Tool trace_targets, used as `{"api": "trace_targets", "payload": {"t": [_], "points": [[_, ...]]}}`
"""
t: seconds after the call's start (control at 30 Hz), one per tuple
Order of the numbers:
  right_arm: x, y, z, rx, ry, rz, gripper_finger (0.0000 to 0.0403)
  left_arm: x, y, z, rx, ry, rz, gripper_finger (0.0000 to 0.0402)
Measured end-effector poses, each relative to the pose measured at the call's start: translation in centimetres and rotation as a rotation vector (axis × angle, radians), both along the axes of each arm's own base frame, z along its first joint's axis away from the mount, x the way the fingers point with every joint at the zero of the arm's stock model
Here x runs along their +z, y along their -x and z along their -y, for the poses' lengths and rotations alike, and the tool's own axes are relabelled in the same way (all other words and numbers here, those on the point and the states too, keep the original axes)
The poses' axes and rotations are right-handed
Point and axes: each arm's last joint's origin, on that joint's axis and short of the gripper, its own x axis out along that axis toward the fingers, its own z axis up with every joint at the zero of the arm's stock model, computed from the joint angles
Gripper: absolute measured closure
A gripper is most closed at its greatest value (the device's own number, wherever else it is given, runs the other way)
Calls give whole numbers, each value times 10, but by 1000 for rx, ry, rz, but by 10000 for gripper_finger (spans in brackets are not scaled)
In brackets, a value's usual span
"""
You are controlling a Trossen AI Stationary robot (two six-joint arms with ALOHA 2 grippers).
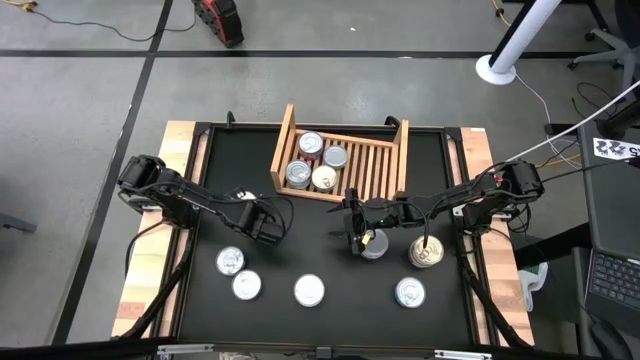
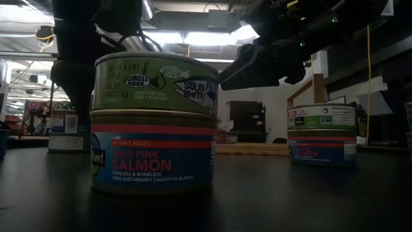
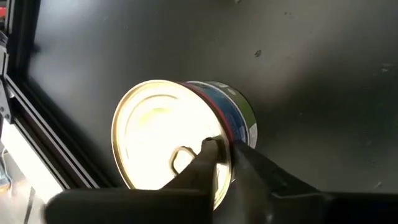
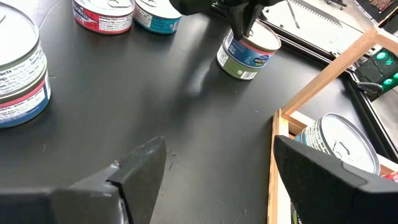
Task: Stack canned seafood by type on shelf
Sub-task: Stack the blue tuna can on top of the other blue tuna can on the shelf
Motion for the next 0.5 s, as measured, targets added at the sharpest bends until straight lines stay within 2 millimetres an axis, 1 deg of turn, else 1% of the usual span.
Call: {"api": "trace_targets", "payload": {"t": [0.03, 0.1, 0.2, 0.5], "points": [[0, 0, 0, 0, 0, 0, 107, 0, 0, 0, 1, 0, 2, 385], [0, 0, 0, 0, 0, 0, 107, 1, -1, 0, 1, 1, 6, 395], [0, 0, 0, 0, -1, 0, 107, 4, -4, 1, -3, 14, 13, 392], [0, 0, 0, 0, -1, 0, 107, 12, -12, 4, 0, 50, 62, 400]]}}
